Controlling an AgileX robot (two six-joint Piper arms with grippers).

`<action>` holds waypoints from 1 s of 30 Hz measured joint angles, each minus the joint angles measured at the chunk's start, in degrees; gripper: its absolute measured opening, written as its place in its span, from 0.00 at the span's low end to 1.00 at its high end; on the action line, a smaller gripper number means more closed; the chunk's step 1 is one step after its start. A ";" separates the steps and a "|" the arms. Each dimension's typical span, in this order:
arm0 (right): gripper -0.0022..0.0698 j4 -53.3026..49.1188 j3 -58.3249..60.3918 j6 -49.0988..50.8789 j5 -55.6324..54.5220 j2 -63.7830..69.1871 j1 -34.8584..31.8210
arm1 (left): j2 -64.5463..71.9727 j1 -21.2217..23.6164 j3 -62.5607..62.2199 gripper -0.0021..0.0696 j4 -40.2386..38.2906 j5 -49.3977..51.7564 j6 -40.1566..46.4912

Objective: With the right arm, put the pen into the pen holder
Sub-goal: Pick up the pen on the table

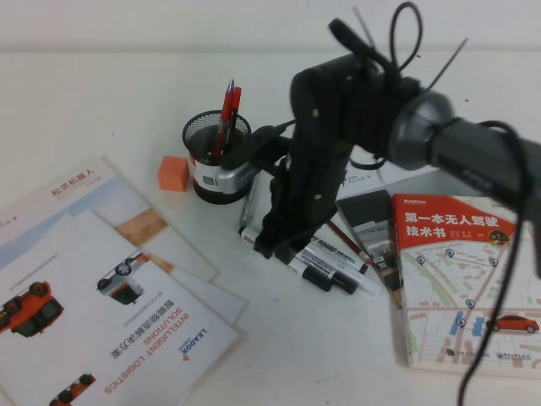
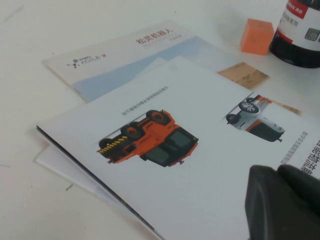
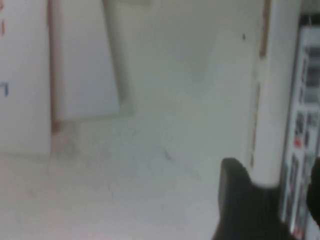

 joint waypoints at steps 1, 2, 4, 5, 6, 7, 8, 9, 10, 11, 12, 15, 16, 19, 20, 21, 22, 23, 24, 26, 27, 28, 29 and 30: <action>0.40 0.00 -1.31 0.00 0.00 1.30 0.14 | 0.00 0.00 0.00 0.03 0.00 0.00 0.00; 0.41 0.00 -2.52 0.00 0.00 2.24 0.24 | 0.00 0.00 0.00 0.03 0.00 0.00 0.00; 0.41 -0.11 -4.55 0.00 0.00 4.24 0.46 | 0.00 0.00 0.00 0.03 0.00 0.00 0.00; 0.42 -0.23 -5.14 0.00 0.00 4.87 0.59 | 0.00 0.00 0.00 0.03 0.00 0.00 0.00; 0.42 -0.32 -5.74 0.00 0.00 5.55 0.62 | 0.00 0.00 0.00 0.03 0.00 0.00 0.00; 0.42 -0.32 -6.13 0.00 0.00 6.07 0.72 | 0.00 0.00 0.00 0.03 0.00 0.00 0.00; 0.42 -0.32 -6.27 0.00 0.00 6.36 0.83 | 0.00 0.00 0.00 0.03 0.00 0.00 0.00; 0.42 -0.36 -6.48 0.00 0.00 6.82 0.83 | 0.00 0.00 0.00 0.03 0.00 0.00 0.00; 0.42 -0.56 -6.48 0.00 0.00 7.33 0.95 | 0.00 0.00 0.00 0.03 0.00 0.00 0.00; 0.42 -0.57 -6.48 -0.26 0.00 7.59 1.02 | 0.00 0.00 0.00 0.03 0.00 0.00 0.00; 0.42 -0.84 -6.48 -0.62 0.00 7.92 1.17 | 0.00 0.00 0.00 0.03 0.00 0.00 0.00; 0.42 -1.10 -6.60 -1.47 0.09 8.72 1.17 | 0.00 0.00 0.00 0.03 0.00 0.00 0.00; 0.42 -1.26 -6.60 -1.62 0.09 8.99 1.17 | 0.00 0.00 0.00 0.03 0.00 0.00 0.00; 0.41 -1.55 -6.72 -2.13 0.09 9.48 1.17 | 0.00 0.00 0.00 0.03 0.00 0.00 0.00; 0.41 -1.55 -6.72 -2.17 0.09 9.48 1.17 | 0.00 0.00 0.00 0.03 0.00 0.00 0.00; 0.40 -1.55 -6.72 -2.27 0.09 9.61 1.21 | 0.00 0.00 0.00 0.03 0.00 0.00 0.00; 0.38 -1.55 -6.72 -2.30 0.09 9.61 1.21 | 0.00 0.00 0.00 0.03 0.00 0.00 0.00; 0.36 -1.55 -6.81 -2.40 0.09 9.61 1.21 | 0.00 0.00 0.00 0.03 0.00 0.00 0.00; 0.34 -1.55 -6.81 -2.43 0.09 9.61 1.21 | 0.00 0.00 0.00 0.03 0.00 0.00 0.00; 0.25 -1.61 -6.81 -2.53 0.09 9.61 1.21 | 0.00 0.00 0.00 0.03 0.00 0.00 0.00; 0.21 -1.69 -6.84 -2.53 0.09 9.61 1.21 | 0.00 0.00 0.00 0.03 0.00 0.00 0.00; 0.20 -1.69 -6.84 -2.53 0.09 9.61 1.21 | 0.00 0.00 0.00 0.03 0.00 0.00 0.00; 0.20 -1.69 -6.84 -2.53 0.09 9.61 1.21 | 0.00 0.00 0.00 0.03 0.00 0.00 0.00; 0.20 -1.69 -6.84 -2.53 0.09 9.61 1.21 | 0.00 0.00 0.00 0.03 0.00 0.00 0.00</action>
